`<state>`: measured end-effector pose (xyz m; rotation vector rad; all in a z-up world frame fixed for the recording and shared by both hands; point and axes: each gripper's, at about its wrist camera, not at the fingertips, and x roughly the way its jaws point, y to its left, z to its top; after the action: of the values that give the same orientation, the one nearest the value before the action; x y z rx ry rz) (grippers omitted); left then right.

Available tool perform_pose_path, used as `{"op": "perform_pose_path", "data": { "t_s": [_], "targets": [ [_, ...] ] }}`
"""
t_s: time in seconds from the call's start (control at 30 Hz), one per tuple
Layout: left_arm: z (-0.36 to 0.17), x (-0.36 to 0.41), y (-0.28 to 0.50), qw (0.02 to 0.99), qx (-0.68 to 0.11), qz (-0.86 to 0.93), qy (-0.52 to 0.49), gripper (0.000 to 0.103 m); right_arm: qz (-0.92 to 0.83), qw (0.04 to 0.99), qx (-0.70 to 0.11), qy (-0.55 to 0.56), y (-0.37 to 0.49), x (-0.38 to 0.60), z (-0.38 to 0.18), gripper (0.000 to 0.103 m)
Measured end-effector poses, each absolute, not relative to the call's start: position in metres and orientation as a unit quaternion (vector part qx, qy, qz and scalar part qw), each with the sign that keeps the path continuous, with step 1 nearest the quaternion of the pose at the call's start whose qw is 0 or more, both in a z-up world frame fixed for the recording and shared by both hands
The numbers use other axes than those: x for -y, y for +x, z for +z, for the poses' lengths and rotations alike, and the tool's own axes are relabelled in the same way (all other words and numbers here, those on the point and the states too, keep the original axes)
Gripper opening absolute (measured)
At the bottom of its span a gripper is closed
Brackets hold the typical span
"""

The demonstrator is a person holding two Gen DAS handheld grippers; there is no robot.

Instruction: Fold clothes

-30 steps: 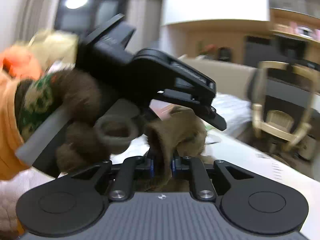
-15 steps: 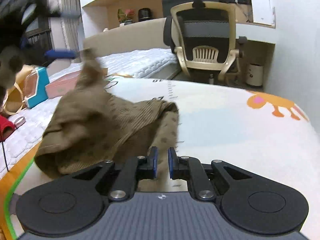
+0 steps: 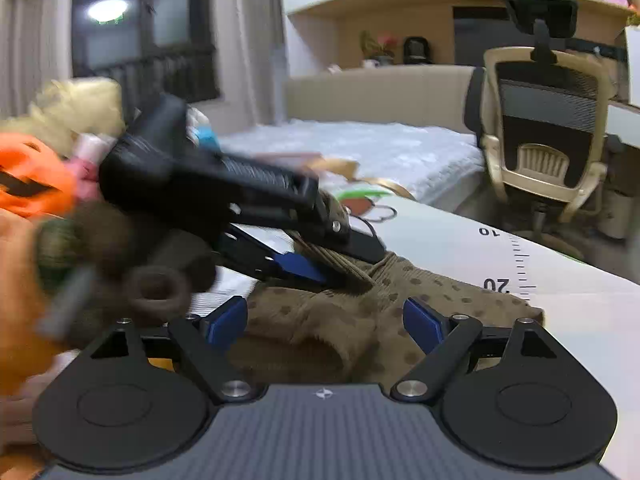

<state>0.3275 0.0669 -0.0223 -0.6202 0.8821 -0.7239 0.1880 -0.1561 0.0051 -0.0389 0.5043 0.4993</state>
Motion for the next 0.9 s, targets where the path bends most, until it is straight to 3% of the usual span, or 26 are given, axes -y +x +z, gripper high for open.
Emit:
{"op": "perform_pose_path", "data": {
  "t_s": [0.1,0.13,0.17,0.23,0.3,0.37,0.6,0.8,0.9],
  "targets": [
    [-0.023,-0.08,0.322,0.792,-0.402,-0.344,-0.305,0.061,0.235,0.93,-0.282,0.013,0.228,0.133,-0.017,0.086],
    [-0.02,-0.086,0.32,0.793,-0.392,-0.347,-0.311,0.062,0.244,0.925,-0.29,0.029,0.238,0.131,-0.022,0.079],
    [-0.014,-0.094,0.318,0.796,-0.378,-0.351,-0.317,0.066,0.257,0.92,-0.294,0.045,0.247,0.129,-0.025,0.067],
    [0.001,-0.113,0.313,0.805,-0.344,-0.353,-0.332,0.078,0.27,0.913,-0.304,0.042,0.257,0.122,-0.031,0.027],
    [0.017,-0.137,0.302,0.828,-0.302,-0.336,-0.332,0.085,0.277,0.91,-0.306,0.046,0.257,0.119,-0.033,0.019],
    [0.019,-0.158,0.297,0.848,-0.281,-0.302,-0.333,0.092,0.279,0.913,-0.294,0.039,0.247,0.119,-0.028,0.017],
    [-0.036,-0.146,0.321,0.817,-0.377,-0.24,-0.363,0.09,0.275,0.929,-0.242,0.051,0.216,0.143,-0.003,0.015],
    [0.01,-0.053,0.32,0.805,-0.352,-0.369,-0.303,0.093,0.213,0.953,-0.186,0.111,0.171,0.224,0.031,0.015],
    [0.026,-0.007,0.314,0.794,-0.357,-0.418,-0.261,0.093,0.133,0.954,-0.223,0.149,0.164,0.275,0.014,0.015]
  ]
}}
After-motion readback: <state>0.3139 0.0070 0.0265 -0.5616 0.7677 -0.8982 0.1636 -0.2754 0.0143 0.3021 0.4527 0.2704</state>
